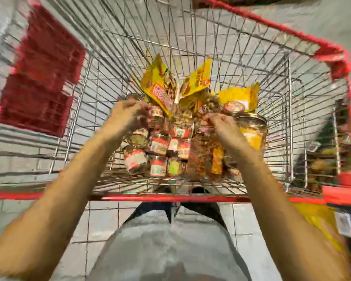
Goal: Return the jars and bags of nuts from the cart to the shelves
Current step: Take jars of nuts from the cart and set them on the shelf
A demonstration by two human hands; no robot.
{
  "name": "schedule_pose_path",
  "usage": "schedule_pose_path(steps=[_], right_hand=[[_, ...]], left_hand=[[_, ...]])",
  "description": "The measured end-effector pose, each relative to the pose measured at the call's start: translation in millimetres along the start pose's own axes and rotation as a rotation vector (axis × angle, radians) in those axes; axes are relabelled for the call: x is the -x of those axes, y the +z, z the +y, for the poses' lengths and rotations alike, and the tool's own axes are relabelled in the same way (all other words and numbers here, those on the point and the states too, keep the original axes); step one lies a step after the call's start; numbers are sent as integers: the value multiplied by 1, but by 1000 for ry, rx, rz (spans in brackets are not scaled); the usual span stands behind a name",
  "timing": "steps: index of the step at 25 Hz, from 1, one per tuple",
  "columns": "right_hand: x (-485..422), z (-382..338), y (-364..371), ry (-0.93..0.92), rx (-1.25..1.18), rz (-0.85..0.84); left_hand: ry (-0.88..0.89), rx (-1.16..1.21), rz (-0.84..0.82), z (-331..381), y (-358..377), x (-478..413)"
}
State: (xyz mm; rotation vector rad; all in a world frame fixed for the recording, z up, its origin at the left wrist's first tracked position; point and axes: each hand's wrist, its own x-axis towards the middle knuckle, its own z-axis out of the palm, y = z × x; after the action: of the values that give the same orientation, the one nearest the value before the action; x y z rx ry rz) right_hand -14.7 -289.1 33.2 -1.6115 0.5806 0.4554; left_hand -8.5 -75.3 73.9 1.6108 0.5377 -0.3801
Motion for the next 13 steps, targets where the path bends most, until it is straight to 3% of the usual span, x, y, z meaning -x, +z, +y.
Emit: schedule_pose_path(steps=[2,5,6,8,11,13], right_hand=[[-33,6,22,59,57,-12],[-82,20,60,172,156,-121],[-97,29,74,199,163,-148],[-121,45,98,218,111,-156],[-147,70,128,295,43,-187],[-160,85,140,362,-17,-191]], left_hand=[[-66,-119,41,0,-16,-49],[-29,-813,175,-29,-44,-108],[-4,-893,165,-42,-51,-120],[106,-849,41,-71,-62,-142],[89,-889,-180,-110,-66,-177],[60,-965,-125,-129,-61,-195]])
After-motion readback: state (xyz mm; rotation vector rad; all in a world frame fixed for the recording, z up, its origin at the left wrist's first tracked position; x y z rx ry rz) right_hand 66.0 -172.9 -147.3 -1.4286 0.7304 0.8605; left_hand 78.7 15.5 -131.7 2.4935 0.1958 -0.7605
